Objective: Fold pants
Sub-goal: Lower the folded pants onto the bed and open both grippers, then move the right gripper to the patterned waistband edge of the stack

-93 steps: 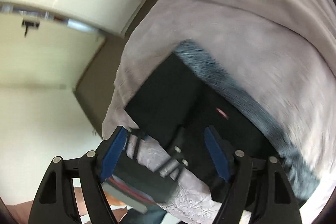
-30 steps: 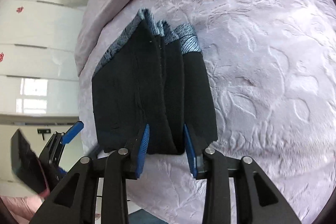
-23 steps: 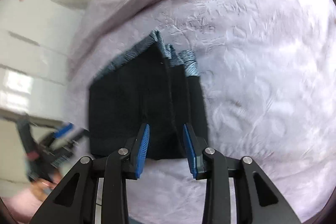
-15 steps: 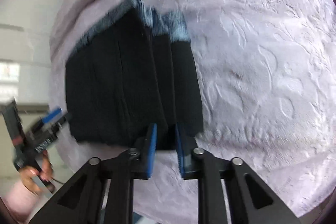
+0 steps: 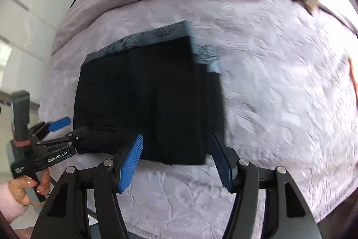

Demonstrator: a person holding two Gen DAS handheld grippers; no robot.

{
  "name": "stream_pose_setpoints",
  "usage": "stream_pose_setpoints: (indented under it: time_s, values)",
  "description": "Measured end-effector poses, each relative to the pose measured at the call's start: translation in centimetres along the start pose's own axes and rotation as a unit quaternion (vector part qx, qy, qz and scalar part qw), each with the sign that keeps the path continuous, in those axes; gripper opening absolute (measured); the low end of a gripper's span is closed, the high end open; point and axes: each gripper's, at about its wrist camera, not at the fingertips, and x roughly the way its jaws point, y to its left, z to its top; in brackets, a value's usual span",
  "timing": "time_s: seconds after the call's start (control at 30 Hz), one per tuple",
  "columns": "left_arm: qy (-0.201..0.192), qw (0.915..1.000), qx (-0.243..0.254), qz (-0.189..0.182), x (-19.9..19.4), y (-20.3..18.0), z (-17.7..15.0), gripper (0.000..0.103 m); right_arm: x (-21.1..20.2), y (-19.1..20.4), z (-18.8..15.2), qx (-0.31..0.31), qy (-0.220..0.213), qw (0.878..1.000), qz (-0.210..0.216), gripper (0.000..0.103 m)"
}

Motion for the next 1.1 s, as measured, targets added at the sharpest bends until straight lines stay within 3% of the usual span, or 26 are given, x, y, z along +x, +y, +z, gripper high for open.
stream_pose_setpoints:
  time_s: [0.1, 0.17, 0.2, 0.5, 0.57, 0.73, 1.1]
  values:
    - [0.007, 1.0000, 0.000, 0.000, 0.1, 0.0, -0.1, 0.074, 4.0, 0.4, 0.2, 0.012, 0.042, 0.999, -0.014, 0.066]
    - [0.007, 0.9998, -0.001, 0.017, 0.1, -0.1, -0.1, 0.092, 4.3, 0.1, -0.5, 0.024, 0.048, 0.998, -0.025, 0.066]
    - [0.002, 0.9998, -0.001, 0.021, 0.0, 0.0, -0.1, 0.093, 4.2, -0.2, -0.6, 0.031, 0.045, 0.998, -0.021, 0.066]
    - [0.009, 0.9997, 0.001, 0.025, -0.3, -0.1, -0.4, 0.093, 2.4, -1.3, -1.9, 0.039, 0.055, 0.998, -0.012, 0.067]
    - [0.012, 0.9996, 0.004, 0.025, -0.3, -0.1, -0.4, 0.093, 2.0, -1.4, -2.5, 0.044, 0.056, 0.997, -0.007, 0.076]
    - [0.021, 0.9994, 0.008, 0.026, -0.4, -0.2, -0.4, 0.093, 1.0, -1.3, -4.0, 0.051, 0.057, 0.997, 0.002, 0.081]
    - [0.038, 0.9991, 0.006, 0.018, -0.1, 0.1, -0.2, 0.093, 0.9, -3.3, -5.5, 0.089, 0.066, 0.993, 0.030, 0.081]
